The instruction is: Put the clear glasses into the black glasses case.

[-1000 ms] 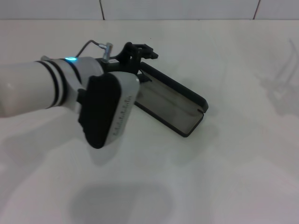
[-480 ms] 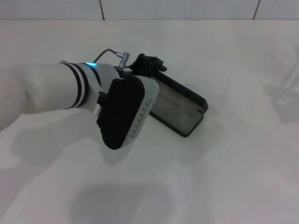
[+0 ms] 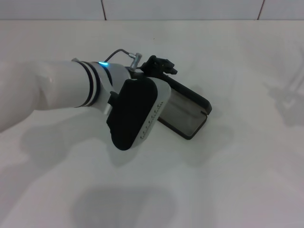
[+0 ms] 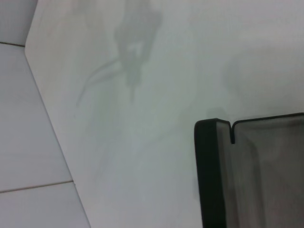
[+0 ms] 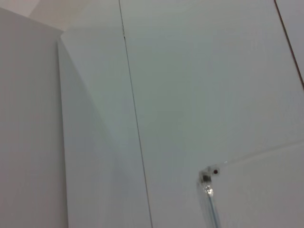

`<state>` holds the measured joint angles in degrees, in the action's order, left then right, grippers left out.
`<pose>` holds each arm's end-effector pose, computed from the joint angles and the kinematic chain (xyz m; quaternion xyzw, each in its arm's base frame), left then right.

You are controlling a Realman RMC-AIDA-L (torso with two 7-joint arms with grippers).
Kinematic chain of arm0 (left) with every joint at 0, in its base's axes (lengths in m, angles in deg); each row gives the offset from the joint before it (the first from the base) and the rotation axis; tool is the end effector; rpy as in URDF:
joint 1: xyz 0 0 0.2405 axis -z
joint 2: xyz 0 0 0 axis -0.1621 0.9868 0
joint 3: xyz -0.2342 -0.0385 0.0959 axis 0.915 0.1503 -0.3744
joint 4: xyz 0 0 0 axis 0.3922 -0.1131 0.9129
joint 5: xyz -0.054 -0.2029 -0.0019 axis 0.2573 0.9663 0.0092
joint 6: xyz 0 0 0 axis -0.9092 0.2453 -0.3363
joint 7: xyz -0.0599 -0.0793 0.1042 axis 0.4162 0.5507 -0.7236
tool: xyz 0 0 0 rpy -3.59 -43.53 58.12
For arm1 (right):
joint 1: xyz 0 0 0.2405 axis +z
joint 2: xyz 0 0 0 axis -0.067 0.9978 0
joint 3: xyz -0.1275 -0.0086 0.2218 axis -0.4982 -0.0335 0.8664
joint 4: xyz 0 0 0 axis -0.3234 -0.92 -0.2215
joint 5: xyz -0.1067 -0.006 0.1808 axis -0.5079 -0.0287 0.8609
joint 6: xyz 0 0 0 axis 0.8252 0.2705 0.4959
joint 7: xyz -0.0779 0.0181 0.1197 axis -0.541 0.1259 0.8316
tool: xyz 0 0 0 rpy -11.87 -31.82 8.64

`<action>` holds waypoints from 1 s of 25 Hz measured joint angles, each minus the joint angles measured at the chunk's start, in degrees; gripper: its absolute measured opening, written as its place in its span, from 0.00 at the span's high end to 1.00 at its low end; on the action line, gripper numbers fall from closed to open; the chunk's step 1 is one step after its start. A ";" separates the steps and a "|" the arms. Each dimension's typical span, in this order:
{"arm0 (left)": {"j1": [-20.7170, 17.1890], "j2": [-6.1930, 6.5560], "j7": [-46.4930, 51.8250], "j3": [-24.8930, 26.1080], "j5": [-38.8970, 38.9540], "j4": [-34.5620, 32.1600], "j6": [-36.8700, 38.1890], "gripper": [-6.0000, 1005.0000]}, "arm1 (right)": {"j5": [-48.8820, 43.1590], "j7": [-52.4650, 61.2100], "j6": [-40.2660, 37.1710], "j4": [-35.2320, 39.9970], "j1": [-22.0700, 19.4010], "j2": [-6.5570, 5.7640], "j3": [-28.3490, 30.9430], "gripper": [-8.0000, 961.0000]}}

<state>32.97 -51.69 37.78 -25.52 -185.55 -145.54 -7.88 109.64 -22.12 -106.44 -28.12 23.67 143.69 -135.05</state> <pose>-0.1454 0.3528 -0.0766 -0.8325 0.4757 0.1718 0.2260 0.3077 0.2755 0.1109 -0.7787 0.1285 0.4986 0.3585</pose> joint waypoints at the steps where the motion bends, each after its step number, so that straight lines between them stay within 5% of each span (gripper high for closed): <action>1: 0.23 0.00 0.00 -0.01 0.05 0.08 0.00 0.44 | 0.00 -0.22 -0.01 0.28 -0.08 -0.09 0.01 0.87; 11: 4.56 -0.08 0.08 -1.15 0.49 4.38 -0.63 0.45 | 3.18 -1.23 -0.79 0.79 -3.07 -0.10 0.02 0.87; 22: 4.71 -0.09 0.94 -1.70 -0.04 4.71 -0.79 0.45 | 4.52 -1.27 -1.32 1.09 -3.81 -0.16 0.02 0.87; 25: 4.61 -0.09 0.94 -1.70 -0.06 4.97 -0.80 0.54 | 4.53 -1.27 -1.32 1.53 -3.80 -0.28 0.02 0.87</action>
<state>37.59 -51.79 38.72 -27.23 -185.61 -140.57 -8.67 114.18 -23.39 -107.76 -26.59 19.87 143.40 -135.03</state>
